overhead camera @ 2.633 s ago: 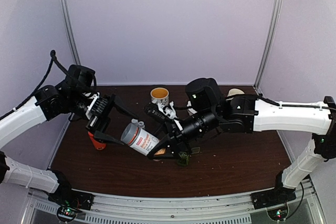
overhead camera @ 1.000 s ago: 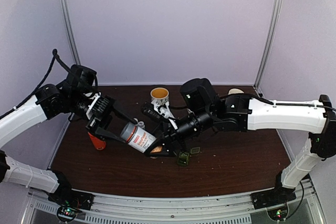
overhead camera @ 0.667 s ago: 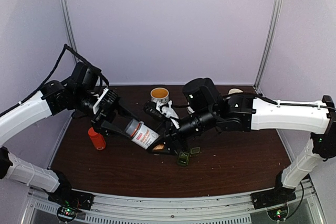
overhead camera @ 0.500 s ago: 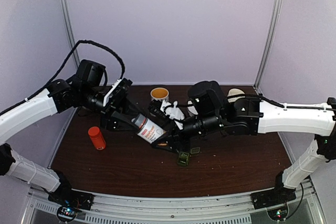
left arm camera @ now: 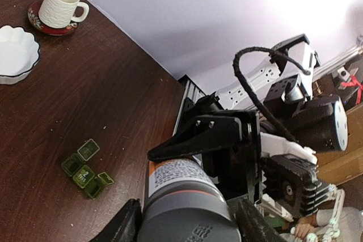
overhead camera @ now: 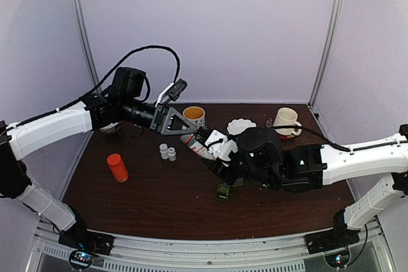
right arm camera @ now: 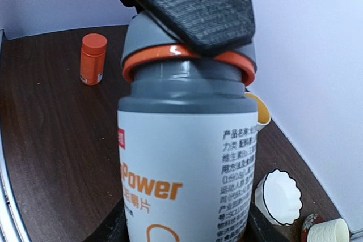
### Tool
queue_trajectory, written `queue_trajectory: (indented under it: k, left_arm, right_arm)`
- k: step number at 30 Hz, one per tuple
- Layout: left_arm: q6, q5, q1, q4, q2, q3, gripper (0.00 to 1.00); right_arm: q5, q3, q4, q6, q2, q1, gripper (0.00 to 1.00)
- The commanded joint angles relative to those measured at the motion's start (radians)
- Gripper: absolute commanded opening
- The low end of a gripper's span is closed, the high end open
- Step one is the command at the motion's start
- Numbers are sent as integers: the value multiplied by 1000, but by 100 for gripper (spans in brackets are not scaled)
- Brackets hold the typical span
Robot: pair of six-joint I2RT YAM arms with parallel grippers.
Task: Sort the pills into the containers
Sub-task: Unscrew the lid of the pill bottle from the pill bottle.
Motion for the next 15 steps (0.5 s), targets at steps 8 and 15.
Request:
queue_trajectory:
  k: [8,15]
  left_arm:
    - [-315,7,3,193,-22,-61,21]
    - [-379,-41,72,305,-110,-136,21]
  right_arm:
    - [166,6,30,-8,1,-13,2]
    - [176,-63,96,10,-42,-12,2]
